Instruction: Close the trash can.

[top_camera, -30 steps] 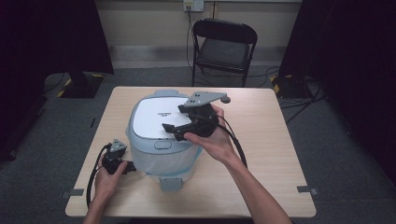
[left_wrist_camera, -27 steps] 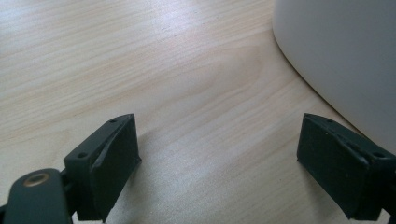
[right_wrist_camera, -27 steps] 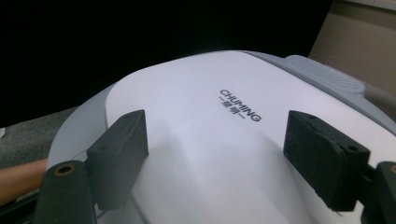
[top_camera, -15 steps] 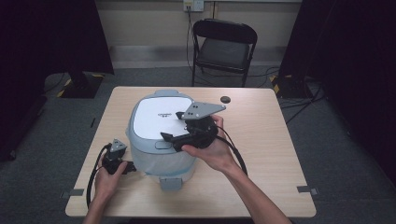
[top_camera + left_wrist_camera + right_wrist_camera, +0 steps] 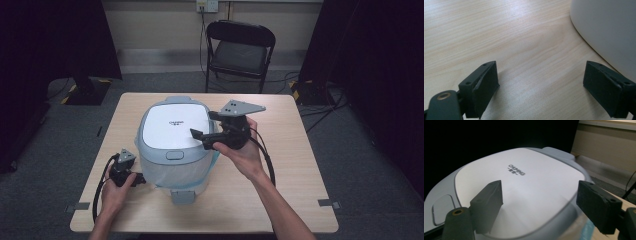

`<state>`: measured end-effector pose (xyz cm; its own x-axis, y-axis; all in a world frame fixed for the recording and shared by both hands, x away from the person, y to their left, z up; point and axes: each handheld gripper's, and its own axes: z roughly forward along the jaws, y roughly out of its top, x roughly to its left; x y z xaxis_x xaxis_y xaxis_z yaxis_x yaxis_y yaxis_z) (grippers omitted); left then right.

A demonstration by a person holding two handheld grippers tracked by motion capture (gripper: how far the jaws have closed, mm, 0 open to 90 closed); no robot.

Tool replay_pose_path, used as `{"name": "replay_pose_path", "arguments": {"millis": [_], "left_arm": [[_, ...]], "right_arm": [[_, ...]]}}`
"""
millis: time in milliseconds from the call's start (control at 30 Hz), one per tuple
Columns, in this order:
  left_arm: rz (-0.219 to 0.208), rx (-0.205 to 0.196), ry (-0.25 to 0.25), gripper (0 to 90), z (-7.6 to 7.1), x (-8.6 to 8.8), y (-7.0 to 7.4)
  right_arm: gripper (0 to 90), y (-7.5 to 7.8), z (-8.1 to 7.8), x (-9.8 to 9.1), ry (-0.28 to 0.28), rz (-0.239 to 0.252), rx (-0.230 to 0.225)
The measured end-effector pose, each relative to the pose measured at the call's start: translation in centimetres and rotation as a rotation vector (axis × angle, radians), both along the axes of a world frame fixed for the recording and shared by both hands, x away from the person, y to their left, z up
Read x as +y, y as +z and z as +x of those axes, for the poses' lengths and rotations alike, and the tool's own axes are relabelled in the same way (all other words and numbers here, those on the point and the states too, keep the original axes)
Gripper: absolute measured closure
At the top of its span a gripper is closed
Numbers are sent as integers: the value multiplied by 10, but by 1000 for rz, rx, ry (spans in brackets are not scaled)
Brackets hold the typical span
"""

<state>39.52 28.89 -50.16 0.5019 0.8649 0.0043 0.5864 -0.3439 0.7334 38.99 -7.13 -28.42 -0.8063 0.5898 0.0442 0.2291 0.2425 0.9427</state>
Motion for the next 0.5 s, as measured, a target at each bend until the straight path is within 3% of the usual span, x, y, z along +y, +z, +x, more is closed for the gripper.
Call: {"name": "replay_pose_path", "arguments": {"millis": [333,500], "left_arm": [[0,0,1,121,0,0,0],[0,0,0,120,0,0,0]], "right_arm": [[174,-2,7,-46,-124,20,8],[165,-12,11,-72,-188,29,28]]}}
